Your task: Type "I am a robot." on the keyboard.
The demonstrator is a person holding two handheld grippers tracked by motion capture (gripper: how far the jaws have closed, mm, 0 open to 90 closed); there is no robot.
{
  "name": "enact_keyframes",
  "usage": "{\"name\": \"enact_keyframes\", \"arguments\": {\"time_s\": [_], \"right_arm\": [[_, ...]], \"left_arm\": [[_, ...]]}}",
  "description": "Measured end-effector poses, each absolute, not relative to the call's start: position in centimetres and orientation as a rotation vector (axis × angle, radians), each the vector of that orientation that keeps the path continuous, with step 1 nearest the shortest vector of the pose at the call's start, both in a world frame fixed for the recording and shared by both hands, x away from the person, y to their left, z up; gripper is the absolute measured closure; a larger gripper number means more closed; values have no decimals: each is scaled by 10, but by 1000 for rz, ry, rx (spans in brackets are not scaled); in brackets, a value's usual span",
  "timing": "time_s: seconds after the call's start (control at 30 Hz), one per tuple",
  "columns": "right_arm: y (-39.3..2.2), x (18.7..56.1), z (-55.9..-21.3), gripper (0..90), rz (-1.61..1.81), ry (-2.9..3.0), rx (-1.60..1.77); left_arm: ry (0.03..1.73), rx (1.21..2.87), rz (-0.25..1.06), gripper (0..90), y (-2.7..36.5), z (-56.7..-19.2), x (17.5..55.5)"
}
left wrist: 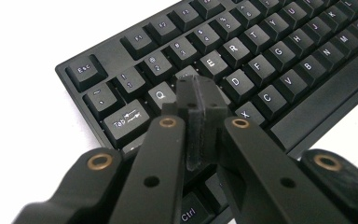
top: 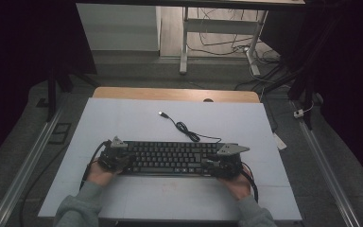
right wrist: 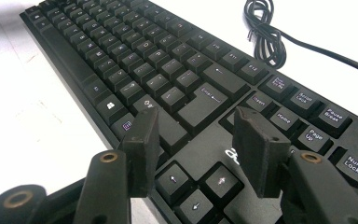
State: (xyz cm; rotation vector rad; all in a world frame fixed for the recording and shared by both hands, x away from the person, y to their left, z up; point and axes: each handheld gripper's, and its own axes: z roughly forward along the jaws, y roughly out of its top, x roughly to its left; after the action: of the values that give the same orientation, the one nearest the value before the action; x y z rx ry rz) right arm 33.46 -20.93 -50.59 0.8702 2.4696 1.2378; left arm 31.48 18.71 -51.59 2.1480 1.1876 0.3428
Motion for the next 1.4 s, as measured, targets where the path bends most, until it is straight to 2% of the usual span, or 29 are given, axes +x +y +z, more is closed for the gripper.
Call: {"name": "enact_keyframes", "arguments": {"time_s": [0.53,0.9,1.0,1.2,1.4], "right_arm": [[-209,334,-506,511,1239,2470,870],[-209,335,-506,511,1244,2476,865],[-209,335,-506,509,1240,2473,866],[-210,335,-506,508,1245,2473,868],[-210,335,-506,507,1243,2473,866]], "left_arm": [[1194,2172,360,892,183,-519,315],[1176,2046,354,885,196,-505,311],[1161,2019,340,833,199,-502,310],[1149,1963,324,601,204,-497,308],[1142,1954,324,501,203,-495,307]]}}
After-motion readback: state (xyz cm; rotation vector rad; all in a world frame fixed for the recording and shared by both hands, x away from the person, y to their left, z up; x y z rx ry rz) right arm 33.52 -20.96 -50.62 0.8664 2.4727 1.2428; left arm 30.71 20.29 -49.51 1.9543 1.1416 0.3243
